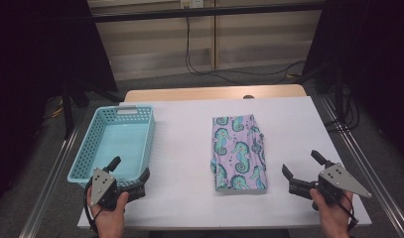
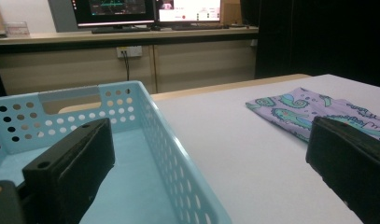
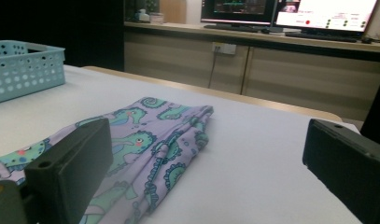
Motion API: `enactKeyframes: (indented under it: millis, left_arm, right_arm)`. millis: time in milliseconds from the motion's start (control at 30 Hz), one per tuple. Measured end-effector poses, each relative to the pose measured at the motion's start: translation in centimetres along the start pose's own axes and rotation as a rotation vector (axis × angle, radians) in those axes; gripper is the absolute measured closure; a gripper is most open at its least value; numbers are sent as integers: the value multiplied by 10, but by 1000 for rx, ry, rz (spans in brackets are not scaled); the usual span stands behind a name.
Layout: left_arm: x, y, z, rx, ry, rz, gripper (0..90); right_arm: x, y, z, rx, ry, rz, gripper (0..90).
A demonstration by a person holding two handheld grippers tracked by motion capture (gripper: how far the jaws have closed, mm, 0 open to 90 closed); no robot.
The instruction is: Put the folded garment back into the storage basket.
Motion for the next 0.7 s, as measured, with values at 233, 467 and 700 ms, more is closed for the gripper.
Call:
enactKeyframes:
  millis: [233,467,700]
  left_arm:
    - [2,8,5,-33,-23,31,23]
    - [4,6,11,-50,-39,31,35]
    - [4,7,17,-83,-56,22,44]
  right_arm:
    - [0,-7,0,40,-2,-22,11]
    - [-1,-14,1,65,-19,-31,9]
    - [1,-21,1,88,-20,-49,7]
Point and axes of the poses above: each handheld gripper's, and its own axes: z roughly forward along the jaws, x roughly out of its top, y roughly to its right, the point moved 7 cm from there along z, roughly forward along the jaws, and after that the axes turned 5 degrees about -x, right-handed, at the moved point
